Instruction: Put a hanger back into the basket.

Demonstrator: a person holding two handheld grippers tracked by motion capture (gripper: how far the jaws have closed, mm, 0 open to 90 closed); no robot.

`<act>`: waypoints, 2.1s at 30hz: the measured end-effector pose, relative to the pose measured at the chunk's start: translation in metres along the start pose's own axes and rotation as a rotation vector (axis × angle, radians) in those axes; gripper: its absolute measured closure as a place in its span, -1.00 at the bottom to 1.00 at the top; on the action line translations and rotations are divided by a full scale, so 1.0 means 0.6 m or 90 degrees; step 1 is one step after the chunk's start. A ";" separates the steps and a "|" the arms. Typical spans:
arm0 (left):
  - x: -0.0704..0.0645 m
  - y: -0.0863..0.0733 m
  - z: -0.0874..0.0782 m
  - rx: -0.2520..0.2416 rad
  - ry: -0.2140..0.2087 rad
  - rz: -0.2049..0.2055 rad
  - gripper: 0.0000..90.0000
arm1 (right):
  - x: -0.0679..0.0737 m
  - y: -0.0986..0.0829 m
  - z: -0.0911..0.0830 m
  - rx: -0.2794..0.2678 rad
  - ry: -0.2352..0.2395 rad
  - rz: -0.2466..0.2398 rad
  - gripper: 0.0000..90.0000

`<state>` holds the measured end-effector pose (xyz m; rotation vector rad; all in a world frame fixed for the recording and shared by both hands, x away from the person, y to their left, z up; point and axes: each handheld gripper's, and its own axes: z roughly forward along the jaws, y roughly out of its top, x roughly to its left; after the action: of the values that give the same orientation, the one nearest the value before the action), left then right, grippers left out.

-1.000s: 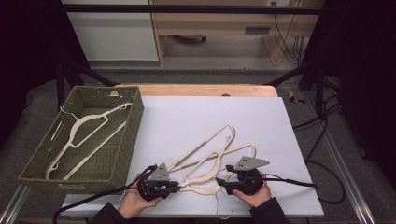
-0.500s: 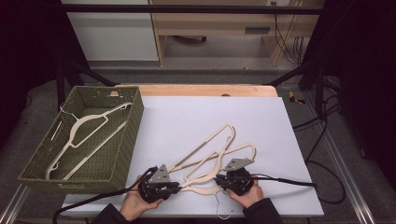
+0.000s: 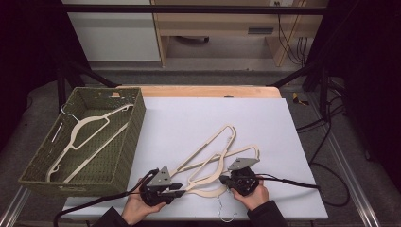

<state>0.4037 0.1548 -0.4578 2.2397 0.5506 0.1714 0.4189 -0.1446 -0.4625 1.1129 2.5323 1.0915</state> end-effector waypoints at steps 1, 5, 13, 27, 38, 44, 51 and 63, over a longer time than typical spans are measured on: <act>-0.002 0.013 -0.008 -0.013 0.016 0.000 0.27 | -0.002 0.001 -0.004 0.000 0.001 -0.005 0.98; -0.031 0.057 -0.005 -0.031 0.029 0.028 -0.09 | -0.003 0.005 -0.010 -0.003 0.003 -0.003 0.98; -0.060 0.117 0.054 0.008 0.053 0.050 -0.18 | -0.005 0.008 -0.025 -0.011 0.002 -0.017 0.98; -0.038 0.126 0.125 0.094 0.051 0.055 0.23 | 0.004 0.022 -0.035 0.001 -0.017 -0.046 0.98; -0.051 0.125 0.134 0.114 0.041 0.085 0.63 | 0.002 0.028 -0.045 0.010 -0.013 -0.053 0.98; -0.053 0.126 0.132 0.123 0.039 0.080 0.63 | 0.007 0.031 -0.045 0.014 -0.017 -0.056 0.98; -0.060 0.125 0.119 0.113 0.055 0.090 0.66 | -0.002 0.037 -0.085 -0.100 0.002 -0.055 0.59; -0.053 0.132 0.070 0.069 0.064 0.056 0.69 | -0.066 0.012 -0.185 -0.300 -0.046 0.017 -0.18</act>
<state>0.4139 0.0662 -0.4249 2.3729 0.5256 0.3066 0.4046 -0.2307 -0.3828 1.0297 2.0494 1.5178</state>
